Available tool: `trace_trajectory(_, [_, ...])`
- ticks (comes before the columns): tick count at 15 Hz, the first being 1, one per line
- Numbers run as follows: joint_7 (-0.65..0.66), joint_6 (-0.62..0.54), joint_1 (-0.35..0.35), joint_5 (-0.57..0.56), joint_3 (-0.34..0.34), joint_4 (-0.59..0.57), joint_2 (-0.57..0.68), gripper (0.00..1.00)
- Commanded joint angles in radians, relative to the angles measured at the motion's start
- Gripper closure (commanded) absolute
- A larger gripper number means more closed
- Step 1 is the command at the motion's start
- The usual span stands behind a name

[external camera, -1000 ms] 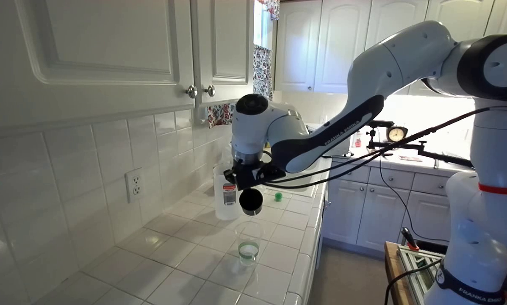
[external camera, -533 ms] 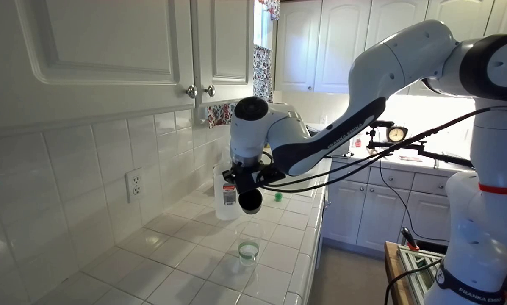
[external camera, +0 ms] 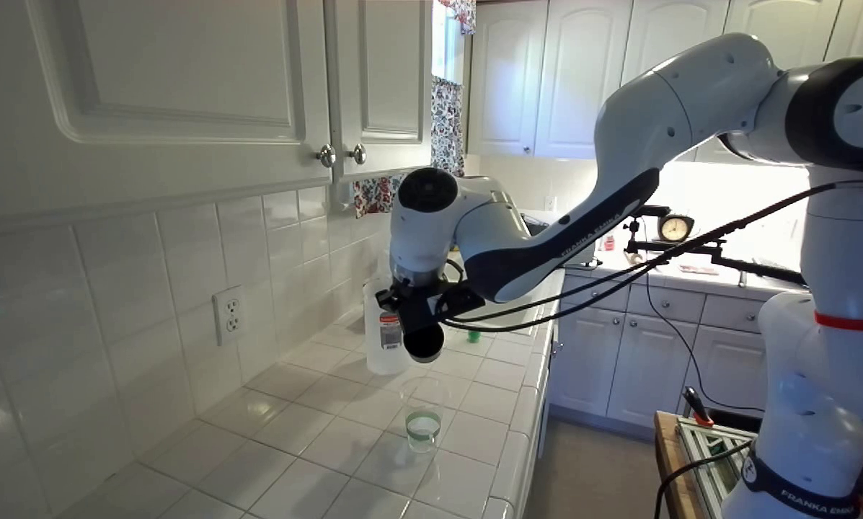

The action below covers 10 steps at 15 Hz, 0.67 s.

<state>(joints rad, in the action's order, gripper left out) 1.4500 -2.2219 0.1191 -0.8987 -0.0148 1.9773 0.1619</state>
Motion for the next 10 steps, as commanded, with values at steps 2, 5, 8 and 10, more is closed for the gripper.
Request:
trace_trajectory(2, [0.048,0.015,0.009,-0.047,-0.014,0.000,0.001,0.94])
trace_trajectory(5, [0.058,0.015,0.015,-0.067,-0.017,0.002,0.001,0.94])
trace_trajectory(8, [0.065,0.015,0.019,-0.082,-0.023,0.005,-0.001,0.94])
trace_trajectory(10, [0.062,0.013,0.020,-0.087,-0.029,0.012,-0.007,0.94])
